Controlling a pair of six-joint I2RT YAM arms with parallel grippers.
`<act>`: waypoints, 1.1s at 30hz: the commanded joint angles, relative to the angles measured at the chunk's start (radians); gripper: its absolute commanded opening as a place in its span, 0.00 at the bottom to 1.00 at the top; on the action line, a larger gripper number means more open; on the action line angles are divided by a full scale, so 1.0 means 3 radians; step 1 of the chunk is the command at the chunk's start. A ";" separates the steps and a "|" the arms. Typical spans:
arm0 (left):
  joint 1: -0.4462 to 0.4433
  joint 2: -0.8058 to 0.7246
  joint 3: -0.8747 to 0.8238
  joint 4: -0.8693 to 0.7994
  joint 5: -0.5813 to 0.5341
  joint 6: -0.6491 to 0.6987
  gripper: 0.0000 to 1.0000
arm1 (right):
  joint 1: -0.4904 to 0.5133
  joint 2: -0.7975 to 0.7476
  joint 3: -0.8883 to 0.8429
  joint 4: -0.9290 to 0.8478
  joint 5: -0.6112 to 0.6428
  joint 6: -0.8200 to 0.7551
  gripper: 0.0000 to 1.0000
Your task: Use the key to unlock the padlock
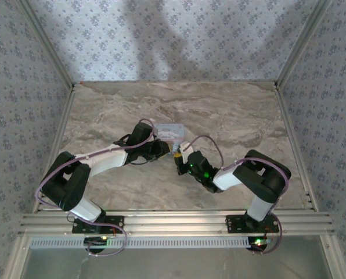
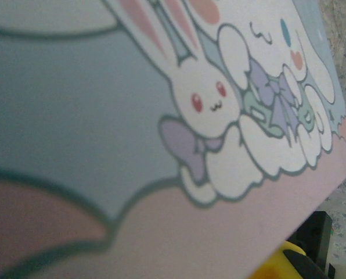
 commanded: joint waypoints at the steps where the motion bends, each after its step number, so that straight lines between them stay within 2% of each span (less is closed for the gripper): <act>1: -0.0056 0.0000 0.0037 0.0119 0.0146 -0.0060 0.14 | 0.0110 0.0012 0.0172 0.0380 -0.0163 -0.0023 0.00; 18: -0.0057 0.0014 0.0038 -0.0004 0.0045 0.0042 0.14 | 0.0013 -0.0029 0.0083 0.0549 -0.0274 0.0213 0.00; 33: -0.0018 -0.0039 0.0194 -0.0095 -0.0023 0.0027 0.14 | 0.0051 0.0011 -0.0218 0.0462 -0.0091 0.0371 0.00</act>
